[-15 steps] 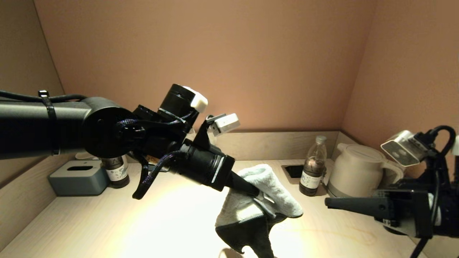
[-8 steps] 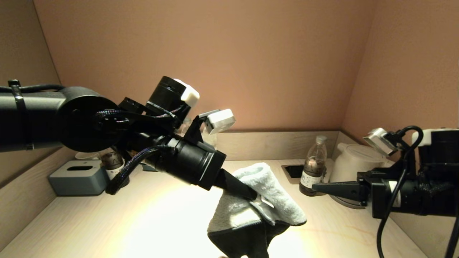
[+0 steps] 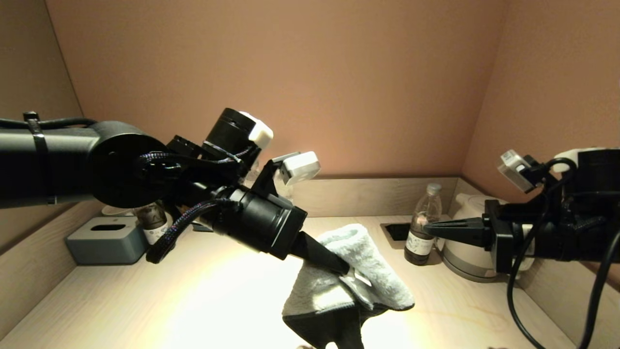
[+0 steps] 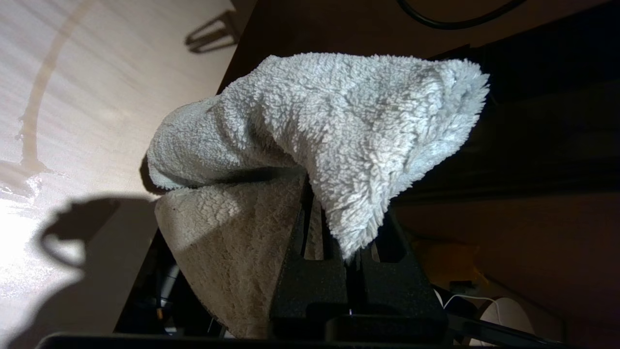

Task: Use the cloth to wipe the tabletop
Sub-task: Hand it to the other hand

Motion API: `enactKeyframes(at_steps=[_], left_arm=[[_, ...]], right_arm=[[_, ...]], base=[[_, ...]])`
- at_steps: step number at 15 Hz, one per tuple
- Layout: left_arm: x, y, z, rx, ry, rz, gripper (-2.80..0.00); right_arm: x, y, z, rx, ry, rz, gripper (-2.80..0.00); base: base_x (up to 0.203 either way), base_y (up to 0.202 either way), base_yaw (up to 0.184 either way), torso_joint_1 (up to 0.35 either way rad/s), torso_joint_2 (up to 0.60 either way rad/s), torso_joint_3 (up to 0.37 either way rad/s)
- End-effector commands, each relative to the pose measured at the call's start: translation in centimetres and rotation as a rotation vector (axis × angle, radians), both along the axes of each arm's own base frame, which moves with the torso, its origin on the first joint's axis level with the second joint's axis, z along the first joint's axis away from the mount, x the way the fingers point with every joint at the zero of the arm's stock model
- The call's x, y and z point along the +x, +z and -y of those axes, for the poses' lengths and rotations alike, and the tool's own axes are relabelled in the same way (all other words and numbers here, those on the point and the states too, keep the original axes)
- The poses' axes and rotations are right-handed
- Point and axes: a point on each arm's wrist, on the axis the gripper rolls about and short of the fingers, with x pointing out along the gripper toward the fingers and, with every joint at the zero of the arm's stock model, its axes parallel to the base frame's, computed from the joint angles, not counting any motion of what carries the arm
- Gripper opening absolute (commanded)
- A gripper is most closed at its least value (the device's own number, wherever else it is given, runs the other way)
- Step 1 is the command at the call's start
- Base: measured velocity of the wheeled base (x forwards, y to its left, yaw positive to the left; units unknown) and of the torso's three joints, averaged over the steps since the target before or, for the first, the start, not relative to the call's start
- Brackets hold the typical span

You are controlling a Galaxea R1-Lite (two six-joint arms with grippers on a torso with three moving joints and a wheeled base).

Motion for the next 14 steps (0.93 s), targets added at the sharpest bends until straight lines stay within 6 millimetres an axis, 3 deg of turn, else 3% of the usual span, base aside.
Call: enactKeyframes(at_steps=[1, 4, 9, 10, 11, 14], left_arm=[[0.7, -1.2, 0.4, 0.015, 0.0, -0.022, -2.8], [2.8, -2.3, 0.8, 0.006, 0.01, -0.044, -2.8], [5.6, -3.8, 0.9, 0.005, 0.042, -0.058, -2.8], [5.7, -3.9, 0.9, 0.005, 0.042, -0.059, -2.8], [5.8, -4.1, 1.0, 0.006, 0.042, -0.06, -2.8], [5.9, -3.7, 1.2, -0.015, 0.025, -0.061, -2.8]], right_arm=[[-0.5, 0.2, -0.2, -0.067, 0.056, 0.114, -2.8], [-1.2, -0.6, -1.3, -0.066, 0.103, 0.084, -2.8], [-2.9, -0.2, -3.7, -0.088, 0.183, 0.09, -2.8], [-3.3, -0.1, -4.2, -0.099, 0.192, 0.088, -0.45], [-3.4, 0.0, -4.3, -0.101, 0.194, 0.092, 0.0], [-3.9, -0.2, -4.2, -0.101, 0.195, 0.081, 0.0]], base=[[0.0, 0.0, 0.0, 0.0, 0.0, 0.0], [0.0, 0.0, 0.0, 0.0, 0.0, 0.0], [0.0, 0.0, 0.0, 0.0, 0.0, 0.0], [0.0, 0.0, 0.0, 0.0, 0.0, 0.0], [0.0, 0.0, 0.0, 0.0, 0.0, 0.0], [0.0, 0.0, 0.0, 0.0, 0.0, 0.0]])
